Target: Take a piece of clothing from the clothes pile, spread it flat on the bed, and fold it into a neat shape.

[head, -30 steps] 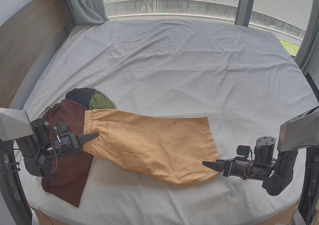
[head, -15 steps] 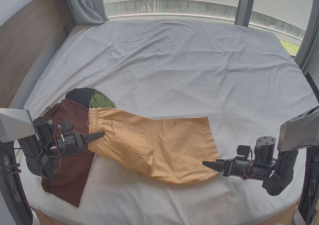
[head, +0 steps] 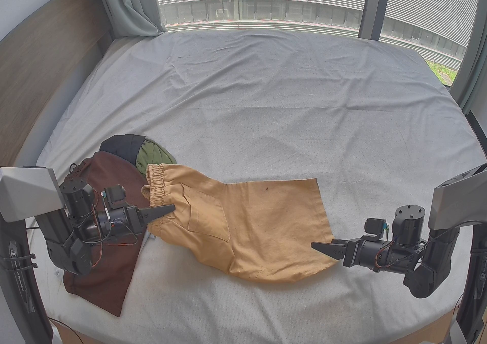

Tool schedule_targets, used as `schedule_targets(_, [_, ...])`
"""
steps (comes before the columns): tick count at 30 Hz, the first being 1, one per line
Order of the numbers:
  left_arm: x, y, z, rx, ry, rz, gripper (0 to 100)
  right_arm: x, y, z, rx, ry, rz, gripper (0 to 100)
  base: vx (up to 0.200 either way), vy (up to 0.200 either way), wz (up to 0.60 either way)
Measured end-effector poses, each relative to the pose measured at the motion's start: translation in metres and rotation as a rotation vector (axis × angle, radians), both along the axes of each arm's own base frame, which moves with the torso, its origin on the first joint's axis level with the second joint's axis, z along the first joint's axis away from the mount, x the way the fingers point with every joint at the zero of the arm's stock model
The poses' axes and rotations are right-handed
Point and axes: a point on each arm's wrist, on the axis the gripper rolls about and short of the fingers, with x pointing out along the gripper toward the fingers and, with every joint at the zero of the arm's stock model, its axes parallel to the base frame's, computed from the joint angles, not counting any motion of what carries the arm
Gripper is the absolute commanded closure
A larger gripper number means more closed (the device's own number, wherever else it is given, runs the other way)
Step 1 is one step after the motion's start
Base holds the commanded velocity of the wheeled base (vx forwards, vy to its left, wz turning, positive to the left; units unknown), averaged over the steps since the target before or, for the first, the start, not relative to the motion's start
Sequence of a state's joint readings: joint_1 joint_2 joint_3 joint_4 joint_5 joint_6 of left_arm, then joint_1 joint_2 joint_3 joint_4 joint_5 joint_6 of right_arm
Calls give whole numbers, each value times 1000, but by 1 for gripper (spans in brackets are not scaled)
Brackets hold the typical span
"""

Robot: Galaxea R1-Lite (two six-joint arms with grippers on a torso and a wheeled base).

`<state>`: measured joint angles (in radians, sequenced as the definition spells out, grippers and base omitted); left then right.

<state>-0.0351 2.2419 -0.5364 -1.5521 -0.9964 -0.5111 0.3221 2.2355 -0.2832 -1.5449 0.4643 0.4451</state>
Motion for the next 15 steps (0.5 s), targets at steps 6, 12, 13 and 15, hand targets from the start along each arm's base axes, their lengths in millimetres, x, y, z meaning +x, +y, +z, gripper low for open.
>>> schedule_targets(6, [0, -15, 1, 0, -5, -29, 100, -2, 0, 3, 2, -5, 2, 0, 0, 0, 0])
schedule_targets(12, [3, -23, 5, -9, -13, -44, 100, -3, -1, 7, 6, -17, 2, 0, 0, 0, 0])
schedule_targets(13, [3, -24, 5, -9, -14, -46, 100, -3, -1, 7, 6, -18, 1, 0, 0, 0, 0])
schedule_targets(15, [4, -26, 6, -10, -18, -52, 100, -3, -1, 8, 7, -21, 1, 0, 0, 0, 0])
